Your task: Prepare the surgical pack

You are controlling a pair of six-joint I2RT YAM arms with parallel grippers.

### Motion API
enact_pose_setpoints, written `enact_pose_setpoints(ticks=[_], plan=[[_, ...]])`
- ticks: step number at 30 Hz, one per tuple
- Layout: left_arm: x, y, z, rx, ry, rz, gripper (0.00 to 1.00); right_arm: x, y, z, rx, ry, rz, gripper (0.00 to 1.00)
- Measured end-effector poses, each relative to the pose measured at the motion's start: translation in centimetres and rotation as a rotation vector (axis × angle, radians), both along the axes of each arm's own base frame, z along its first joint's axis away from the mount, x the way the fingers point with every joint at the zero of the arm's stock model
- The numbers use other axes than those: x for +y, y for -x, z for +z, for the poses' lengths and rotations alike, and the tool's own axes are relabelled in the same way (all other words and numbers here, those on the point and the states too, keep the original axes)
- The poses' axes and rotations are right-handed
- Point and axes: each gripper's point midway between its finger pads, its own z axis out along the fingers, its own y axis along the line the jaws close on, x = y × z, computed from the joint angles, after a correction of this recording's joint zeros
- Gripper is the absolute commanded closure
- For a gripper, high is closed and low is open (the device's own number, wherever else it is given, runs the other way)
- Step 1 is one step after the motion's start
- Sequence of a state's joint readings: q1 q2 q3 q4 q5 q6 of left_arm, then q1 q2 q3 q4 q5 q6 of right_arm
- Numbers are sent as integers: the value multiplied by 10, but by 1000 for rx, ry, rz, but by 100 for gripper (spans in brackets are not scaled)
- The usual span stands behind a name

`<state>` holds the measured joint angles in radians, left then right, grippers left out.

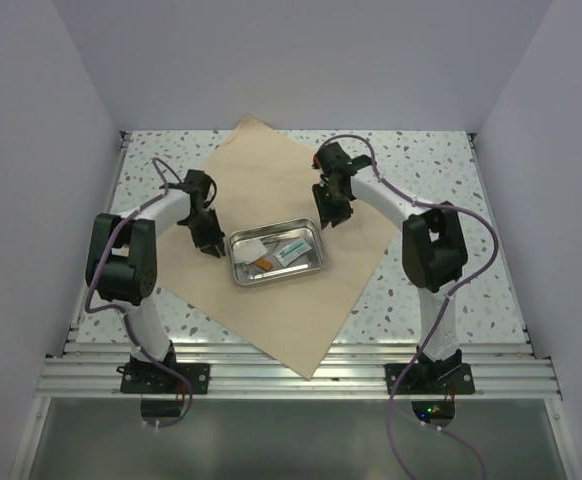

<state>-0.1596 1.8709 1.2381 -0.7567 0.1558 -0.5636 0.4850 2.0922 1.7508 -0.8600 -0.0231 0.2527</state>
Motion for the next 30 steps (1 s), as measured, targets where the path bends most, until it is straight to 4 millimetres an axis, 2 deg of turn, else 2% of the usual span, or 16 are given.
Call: enact_pose_setpoints(ticks=[2, 6, 9, 11, 16, 19, 20, 21, 24, 25, 26, 27, 30], plan=[[6, 5, 4, -5, -12, 5, 76, -7, 6, 7, -11, 12, 0, 53], [21, 8, 17, -37, -32, 30, 74, -18, 28, 38, -40, 4, 13, 47], [27, 7, 26, -70, -29, 37, 77, -19, 50, 60, -72, -18, 44, 47], [26, 9, 28, -78, -20, 36, 79, -18, 62, 66, -80, -23, 61, 52], [20, 25, 23, -55, 23, 26, 80, -21, 85, 52, -34, -11, 87, 54], [18, 35, 19, -36, 39, 22, 80, -26, 105, 36, 25, -19, 107, 65], [17, 38, 18, -31, 42, 21, 80, -26, 113, 32, 46, -22, 116, 73], [17, 41, 18, -29, 47, 21, 80, -24, 119, 29, 58, -29, 130, 74], [16, 47, 17, -25, 57, 20, 81, -5, 142, 23, 84, -45, 206, 78], [15, 48, 18, -27, 61, 19, 81, 7, 149, 22, 83, -56, 243, 83], [15, 49, 18, -27, 64, 18, 81, 19, 155, 22, 81, -74, 276, 94], [14, 49, 18, -27, 67, 18, 81, 32, 162, 21, 79, -94, 308, 97], [13, 48, 20, -36, 74, 18, 81, 64, 178, 16, 90, -143, 362, 100]])
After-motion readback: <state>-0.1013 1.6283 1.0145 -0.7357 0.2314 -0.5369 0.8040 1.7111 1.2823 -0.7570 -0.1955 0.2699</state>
